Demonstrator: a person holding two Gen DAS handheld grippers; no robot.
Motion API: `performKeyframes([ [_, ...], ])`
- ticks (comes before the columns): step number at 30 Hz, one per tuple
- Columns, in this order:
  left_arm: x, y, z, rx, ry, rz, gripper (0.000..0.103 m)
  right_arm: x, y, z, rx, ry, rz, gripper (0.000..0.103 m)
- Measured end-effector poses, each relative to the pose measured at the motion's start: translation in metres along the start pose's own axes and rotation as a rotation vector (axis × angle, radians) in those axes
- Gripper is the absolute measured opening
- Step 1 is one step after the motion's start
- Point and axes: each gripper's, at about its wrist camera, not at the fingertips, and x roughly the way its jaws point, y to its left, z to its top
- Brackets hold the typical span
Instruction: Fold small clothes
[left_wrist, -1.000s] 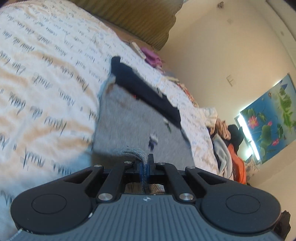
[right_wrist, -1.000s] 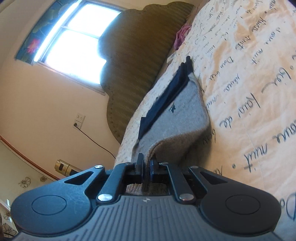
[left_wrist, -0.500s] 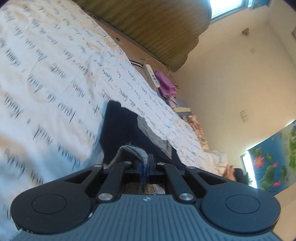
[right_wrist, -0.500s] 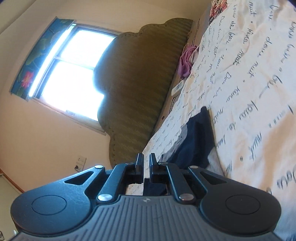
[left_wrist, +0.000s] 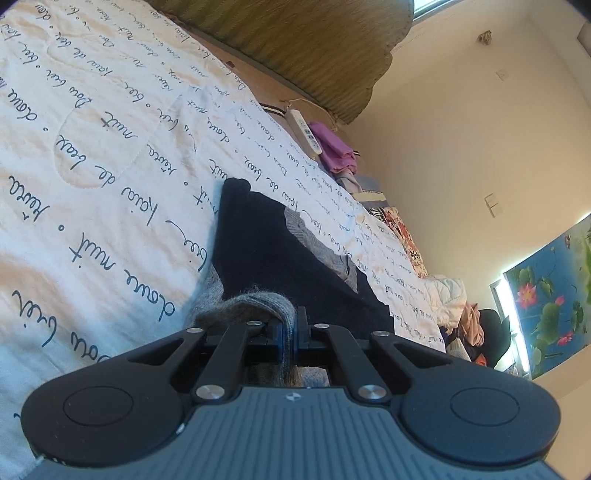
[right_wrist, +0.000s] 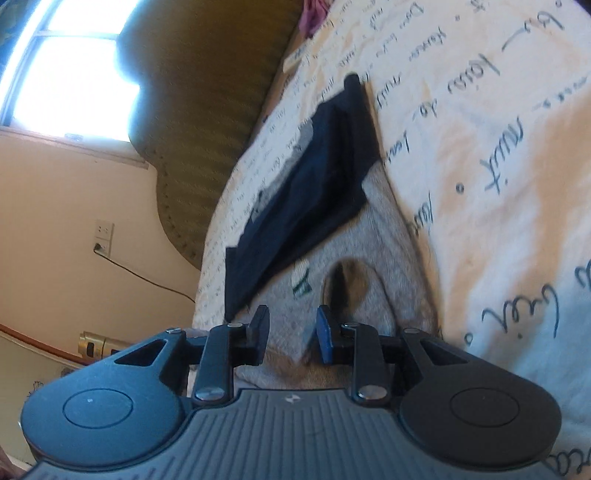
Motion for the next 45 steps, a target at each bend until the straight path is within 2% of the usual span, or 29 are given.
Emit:
performKeyframes([
  [4,-0.004,-0.005,-0.003,0.029,-0.004,-0.005,0.004,0.025,0.002,0.001,0.038,0.083,-0.039,0.028],
  [8,-0.003,-0.005,-0.006,0.038,0.01,0.001,0.004,0.032,0.003,0.002,0.058,0.073,-0.046,0.028],
  [9,-0.004,-0.004,-0.007,0.041,0.012,0.0,0.004,0.03,0.003,0.002,0.068,0.056,-0.044,0.034],
  [10,-0.004,-0.004,-0.008,0.043,0.012,-0.003,0.004,0.027,0.002,0.0,0.082,0.042,-0.042,0.05],
  [12,-0.004,-0.003,-0.008,0.047,0.008,-0.005,0.004,0.021,0.0,-0.003,0.107,0.018,-0.017,0.06],
  [20,-0.004,-0.001,-0.011,0.036,0.011,-0.007,0.01,0.047,0.019,-0.004,0.085,-0.011,-0.094,0.062],
  [21,-0.004,-0.001,-0.011,0.034,0.012,-0.007,0.01,0.053,0.022,-0.004,0.072,-0.018,-0.105,0.06],
  [23,-0.005,0.0,-0.011,0.034,0.013,-0.002,0.009,0.059,0.027,-0.008,0.032,-0.033,-0.133,0.034],
  [24,-0.006,0.0,-0.011,0.035,0.013,-0.001,0.009,0.062,0.028,-0.01,0.011,-0.027,-0.149,0.005],
  [28,-0.009,-0.002,-0.011,0.046,0.003,0.004,0.009,0.053,0.035,-0.018,-0.049,-0.08,-0.124,0.004],
  [31,-0.011,-0.01,-0.006,0.07,-0.023,0.012,0.01,0.034,0.045,-0.013,-0.069,-0.158,-0.044,0.004],
  [34,-0.011,-0.022,0.011,0.103,-0.062,0.014,0.01,0.016,0.056,0.008,-0.086,-0.225,0.016,0.004],
  [37,0.003,-0.038,0.037,0.155,-0.096,0.02,0.009,0.0,0.062,0.042,-0.091,-0.318,0.054,0.004],
  [40,0.036,-0.051,0.067,0.206,-0.104,0.062,0.006,-0.004,0.056,0.082,-0.063,-0.381,0.078,0.004],
  [43,0.091,-0.051,0.094,0.226,-0.092,0.142,0.006,0.013,0.032,0.122,0.004,-0.398,0.041,0.005],
  [45,0.137,-0.042,0.108,0.249,-0.083,0.235,0.009,0.033,0.008,0.145,0.076,-0.397,0.018,0.007],
])
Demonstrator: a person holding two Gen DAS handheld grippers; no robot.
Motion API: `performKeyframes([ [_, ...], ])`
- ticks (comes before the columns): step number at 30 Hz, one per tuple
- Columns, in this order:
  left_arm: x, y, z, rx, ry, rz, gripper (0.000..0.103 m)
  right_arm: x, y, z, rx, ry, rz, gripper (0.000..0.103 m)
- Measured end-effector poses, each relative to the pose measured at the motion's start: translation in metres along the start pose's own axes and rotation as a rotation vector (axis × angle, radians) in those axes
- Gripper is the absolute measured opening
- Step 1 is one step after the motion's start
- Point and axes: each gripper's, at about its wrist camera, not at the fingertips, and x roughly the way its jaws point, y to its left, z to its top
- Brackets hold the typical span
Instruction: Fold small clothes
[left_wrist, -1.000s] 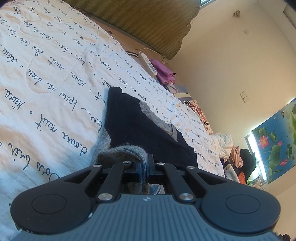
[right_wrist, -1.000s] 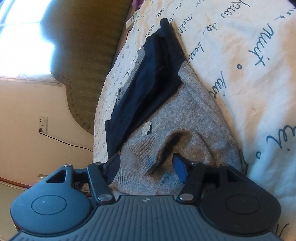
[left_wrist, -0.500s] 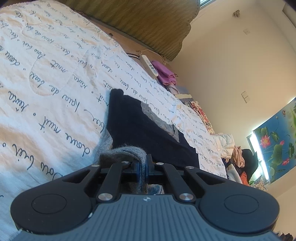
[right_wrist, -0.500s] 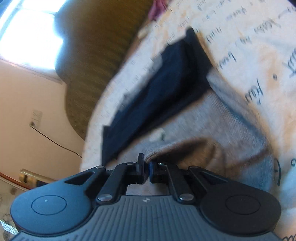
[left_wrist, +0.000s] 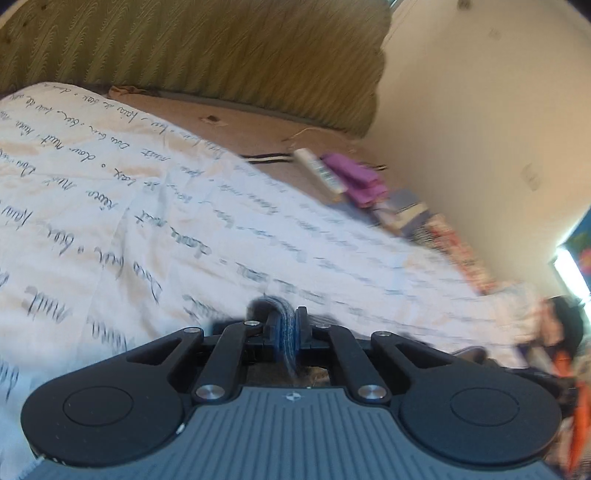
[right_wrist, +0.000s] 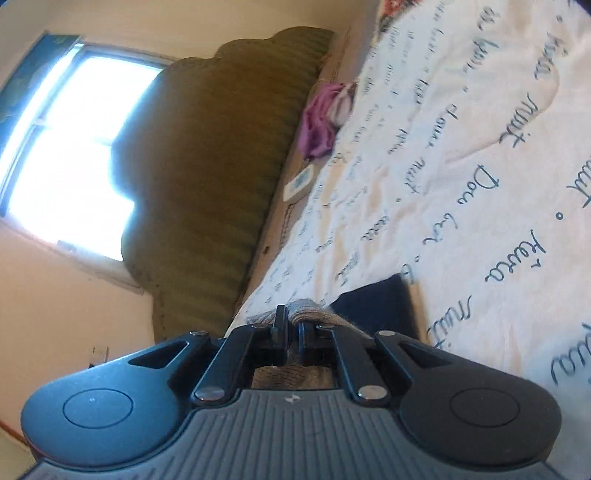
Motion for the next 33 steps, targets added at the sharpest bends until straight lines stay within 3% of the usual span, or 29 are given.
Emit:
performKeyframes([
  [2,0.028,0.006,0.0,-0.014,0.0,0.098,0.019,0.021,-0.025,0.009,0.088,-0.005,-0.073,0.011],
  [3,0.033,0.011,-0.002,-0.041,0.011,0.148,0.023,0.027,-0.032,0.008,0.112,-0.006,-0.108,0.02],
  [4,0.032,0.015,-0.006,-0.065,0.031,0.135,0.03,0.03,-0.033,0.007,0.1,0.011,-0.127,0.032],
  [5,0.027,0.019,-0.011,-0.07,0.037,0.09,0.035,0.029,-0.029,0.003,0.071,0.028,-0.126,0.037],
  [7,0.0,0.019,-0.025,-0.008,0.003,0.054,0.042,0.011,-0.014,-0.011,-0.041,0.035,-0.104,0.061],
  [10,-0.06,0.017,-0.054,0.032,-0.127,0.068,0.065,-0.036,0.005,-0.034,-0.186,0.038,-0.095,0.067],
  [13,-0.117,0.027,-0.091,-0.042,-0.201,-0.029,0.078,-0.093,0.01,-0.062,-0.25,0.026,-0.082,0.067],
  [17,-0.148,0.035,-0.142,-0.153,-0.14,-0.1,0.081,-0.144,0.0,-0.102,-0.239,0.055,-0.129,0.067],
  [22,-0.132,0.049,-0.19,-0.294,0.012,-0.11,0.081,-0.166,-0.026,-0.137,-0.161,0.151,-0.195,0.067],
  [25,-0.127,0.048,-0.186,-0.335,-0.014,-0.131,0.089,-0.155,-0.029,-0.143,-0.151,0.14,-0.195,0.067],
  [28,-0.109,0.047,-0.176,-0.377,-0.021,-0.126,0.089,-0.131,-0.024,-0.14,-0.14,0.12,-0.164,0.071],
  [30,-0.1,0.043,-0.17,-0.393,-0.032,-0.07,0.078,-0.112,-0.023,-0.138,-0.137,0.099,-0.154,0.07],
  [31,-0.096,0.04,-0.168,-0.391,-0.028,-0.039,0.057,-0.105,-0.023,-0.138,-0.137,0.073,-0.158,0.069],
  [32,-0.09,0.041,-0.166,-0.391,-0.008,-0.017,0.047,-0.098,-0.022,-0.138,-0.138,0.049,-0.151,0.068],
  [33,-0.087,0.043,-0.166,-0.397,-0.007,-0.019,0.047,-0.09,-0.021,-0.138,-0.146,0.044,-0.146,0.064],
])
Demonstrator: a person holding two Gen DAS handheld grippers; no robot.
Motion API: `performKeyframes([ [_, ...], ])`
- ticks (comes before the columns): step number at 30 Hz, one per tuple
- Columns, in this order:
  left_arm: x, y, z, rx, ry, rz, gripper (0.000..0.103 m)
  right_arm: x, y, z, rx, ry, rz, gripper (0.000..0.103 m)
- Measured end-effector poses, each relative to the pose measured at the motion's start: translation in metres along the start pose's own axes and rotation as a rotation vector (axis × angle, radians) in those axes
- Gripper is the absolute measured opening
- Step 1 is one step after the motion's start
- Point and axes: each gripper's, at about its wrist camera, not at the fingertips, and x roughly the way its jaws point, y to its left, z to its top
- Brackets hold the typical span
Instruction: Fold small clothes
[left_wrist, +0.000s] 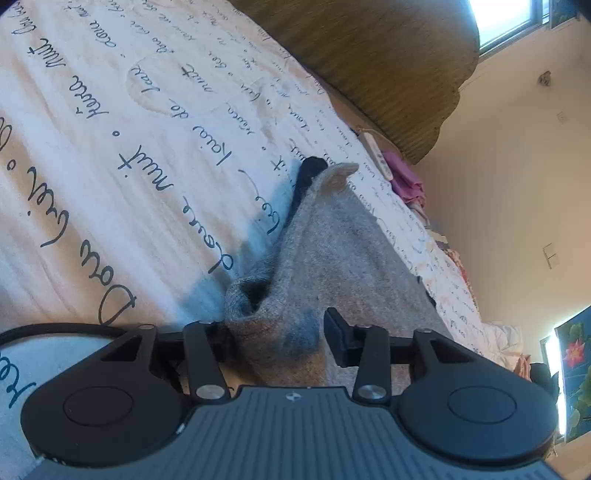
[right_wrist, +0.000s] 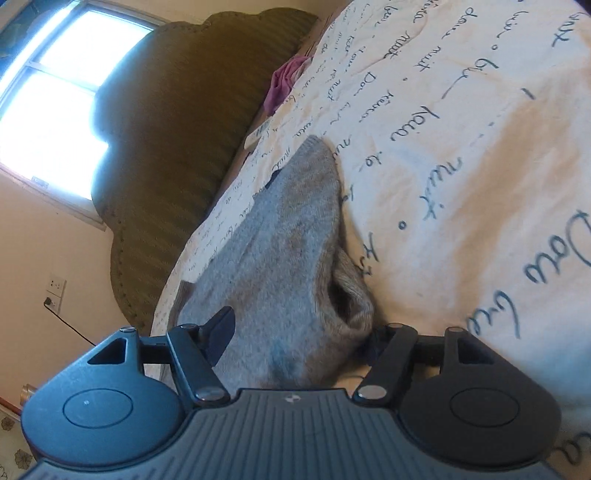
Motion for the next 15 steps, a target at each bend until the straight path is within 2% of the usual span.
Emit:
performKeyframes([
  [3,0.001,-0.003,0.0,0.026,-0.002,0.013,0.044,0.013,0.007,0.001,-0.044,0.0,-0.028,0.056],
  [4,0.001,-0.005,-0.001,0.046,0.0,0.036,0.025,0.015,0.009,0.0,-0.055,0.004,-0.034,0.031],
  [5,0.004,-0.004,0.0,0.05,0.02,0.045,0.004,0.019,0.009,0.0,-0.057,0.027,-0.047,0.014],
  [6,0.006,-0.002,0.001,0.035,0.044,0.044,0.004,0.023,0.006,0.0,-0.043,0.055,-0.044,0.005],
  [9,-0.002,-0.006,0.006,0.047,0.032,0.031,0.004,0.02,0.013,0.001,-0.083,0.033,-0.054,0.004],
  [15,-0.051,-0.027,0.019,0.098,-0.013,-0.091,0.004,-0.015,0.048,0.009,-0.139,-0.024,0.051,0.004],
])
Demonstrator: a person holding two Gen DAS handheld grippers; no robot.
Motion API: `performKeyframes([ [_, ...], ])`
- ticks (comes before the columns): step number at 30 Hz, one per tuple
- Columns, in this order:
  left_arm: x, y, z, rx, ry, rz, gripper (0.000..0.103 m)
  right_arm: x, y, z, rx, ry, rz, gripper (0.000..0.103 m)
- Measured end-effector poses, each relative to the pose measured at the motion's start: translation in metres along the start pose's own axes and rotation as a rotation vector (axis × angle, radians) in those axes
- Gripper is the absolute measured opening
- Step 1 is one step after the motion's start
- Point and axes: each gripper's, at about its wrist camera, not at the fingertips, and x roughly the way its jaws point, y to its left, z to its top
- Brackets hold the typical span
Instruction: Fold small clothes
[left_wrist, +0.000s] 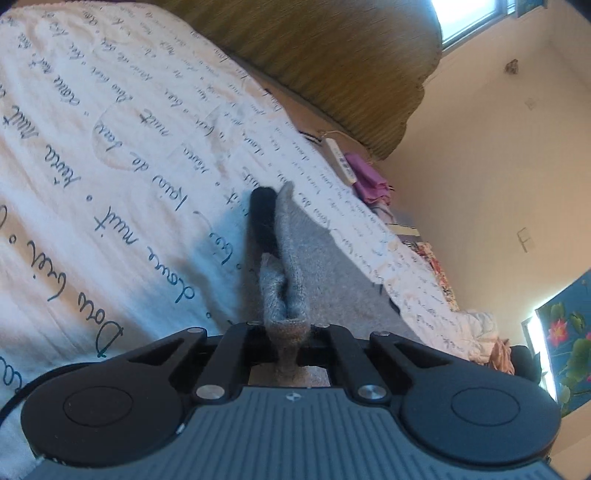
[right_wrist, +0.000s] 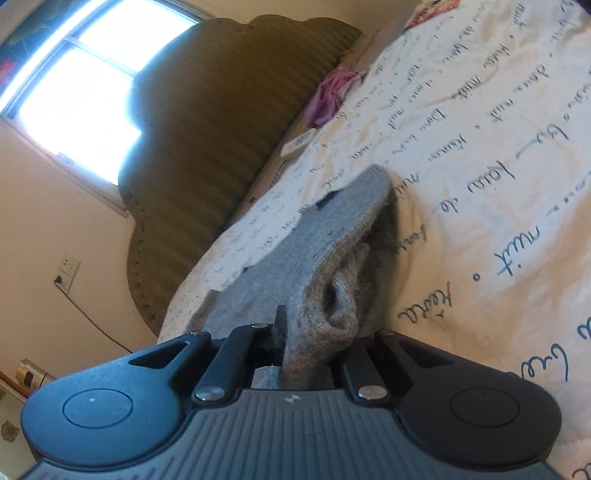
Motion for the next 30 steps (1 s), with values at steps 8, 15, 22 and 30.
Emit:
performKeyframes([
  [8,-0.105,0.004,-0.031,0.054,0.009,-0.115,0.004,-0.081,0.029,-0.03,-0.052,0.039,0.086,0.004],
  [15,-0.12,0.058,-0.092,0.0,0.171,-0.027,0.007,-0.123,0.001,-0.102,0.057,0.144,0.039,0.005],
  [22,-0.126,0.096,-0.073,-0.072,0.106,0.069,0.051,-0.126,-0.028,-0.093,0.062,0.117,-0.11,0.038],
  [30,-0.085,0.025,-0.007,0.297,-0.162,0.229,0.095,-0.099,-0.015,-0.007,-0.215,0.001,-0.185,0.075],
])
